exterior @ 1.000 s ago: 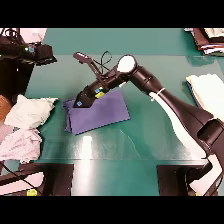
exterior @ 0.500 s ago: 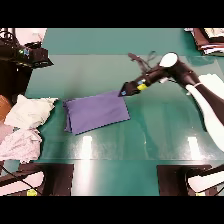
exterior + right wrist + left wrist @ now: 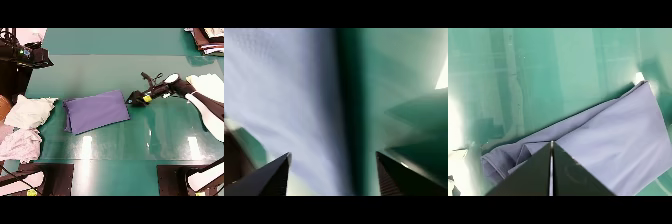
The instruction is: Fold the shirts.
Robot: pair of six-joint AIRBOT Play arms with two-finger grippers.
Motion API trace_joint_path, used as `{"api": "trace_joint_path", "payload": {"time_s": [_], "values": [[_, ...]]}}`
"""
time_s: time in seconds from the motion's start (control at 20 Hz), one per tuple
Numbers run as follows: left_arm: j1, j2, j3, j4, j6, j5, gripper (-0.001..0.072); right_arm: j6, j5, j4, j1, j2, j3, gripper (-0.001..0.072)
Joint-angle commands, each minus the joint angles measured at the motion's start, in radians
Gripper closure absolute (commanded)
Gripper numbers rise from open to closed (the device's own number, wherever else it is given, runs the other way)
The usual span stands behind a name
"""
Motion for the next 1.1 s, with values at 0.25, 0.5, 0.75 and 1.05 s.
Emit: {"api": "trace_joint_path", "payload": {"time_s": [0.25,0.5,0.75,1.05], "values": [[0.000,-0.003,-0.002,-0.003,0.019,0.000,0.0682,-0.032,-0.116,0.110,0.160,-0.085,0.055,0.0139],[0.000,-0.003,-0.002,-0.008,0.012,-0.001,0.0682,-0.057,-0.112,0.056,0.208,-0.133,0.209,0.0693],[-0.099,-0.003,-0.002,-0.002,0.013,-0.003,0.0683,-0.016,-0.105,-0.125,0.103,-0.052,0.332,0.0694],[-0.307,-0.003,-0.002,-0.004,0.012,0.135,0.0682,0.040,-0.101,-0.225,-0.319,0.145,0.399,0.0694]]}}
